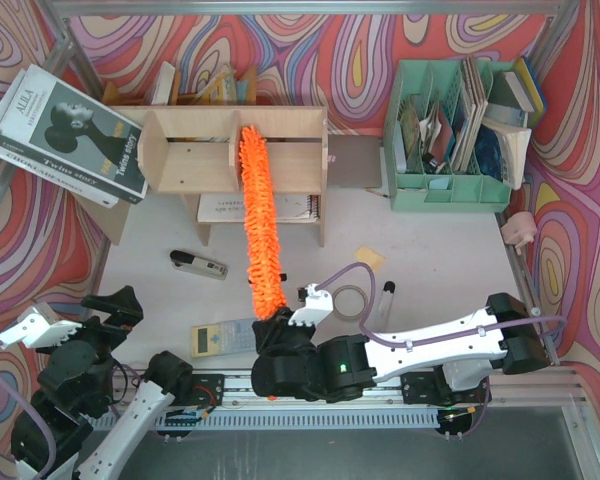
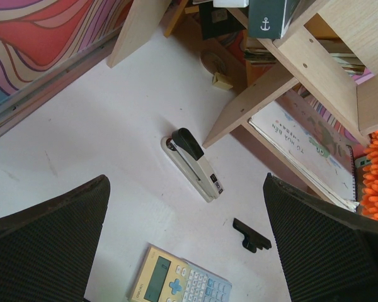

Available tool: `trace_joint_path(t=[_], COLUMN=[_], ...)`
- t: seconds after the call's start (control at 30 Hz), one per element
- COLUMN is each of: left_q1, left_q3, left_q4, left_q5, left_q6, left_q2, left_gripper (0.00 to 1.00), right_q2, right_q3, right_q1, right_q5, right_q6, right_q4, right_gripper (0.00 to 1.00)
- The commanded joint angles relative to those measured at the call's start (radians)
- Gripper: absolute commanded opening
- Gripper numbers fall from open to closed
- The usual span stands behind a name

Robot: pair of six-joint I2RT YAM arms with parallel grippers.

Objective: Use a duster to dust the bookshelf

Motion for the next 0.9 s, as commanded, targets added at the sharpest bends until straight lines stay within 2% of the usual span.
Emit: trace_joint_path(t=[0.0, 0.17, 0.27, 0.33, 0.37, 0.5, 0.57, 0.7, 0.87], left_q1=[-0.005, -0.005, -0.005, -0.005, -0.005, -0.006, -0.005, -0.005, -0.007], left_q3=[-0.001, -0.002, -0.002, -0.001, -0.001, -0.001, -0.001, -0.001, -0.002], left_q4=[-0.013, -0.013, -0.013, -0.013, -0.013, -0.013, -0.013, -0.013, -0.013], left_q5=[-0.015, -0.013, -0.013, -0.013, -0.013, -0.014, -0.015, -0.013, -0.013], left_q6=[0.000, -0.001, 0.000, -0.001, -0.001, -0.002, -0.003, -0.003, -0.001], left_q2=[0.002, 0.002, 0.001, 0.000, -0.002, -0.010, -0.011, -0.010, -0.010], left_gripper=[0.98, 0.98, 0.98, 0.98, 0.98, 0.98, 0.98, 0.98, 0.98], right_q2=[-0.023, -0.015, 0.006, 0.017, 0.016, -0.013, -0.014, 0.016, 0.004], right_q3=[0.052, 0.095, 0.123, 0.132, 0.126, 0.036, 0.021, 0.077, 0.066], right_q1=[0.009, 0.009, 0.009, 0.008, 0.008, 0.008, 0.009, 0.009, 0.009], right_q5=[0.131, 0.172, 0.176, 0.164, 0.157, 0.095, 0.069, 0.075, 0.071], right_q6=[0.302, 0.583, 0.618, 0.533, 0.441, -0.023, -0.119, -0.130, -0.201], right_q4=[-0.347, -0.632, -0.678, -0.594, -0.508, -0.035, 0.098, 0.057, 0.132], right_gripper=[0.00, 0.00, 0.00, 0.00, 0.00, 0.00, 0.00, 0.00, 0.00])
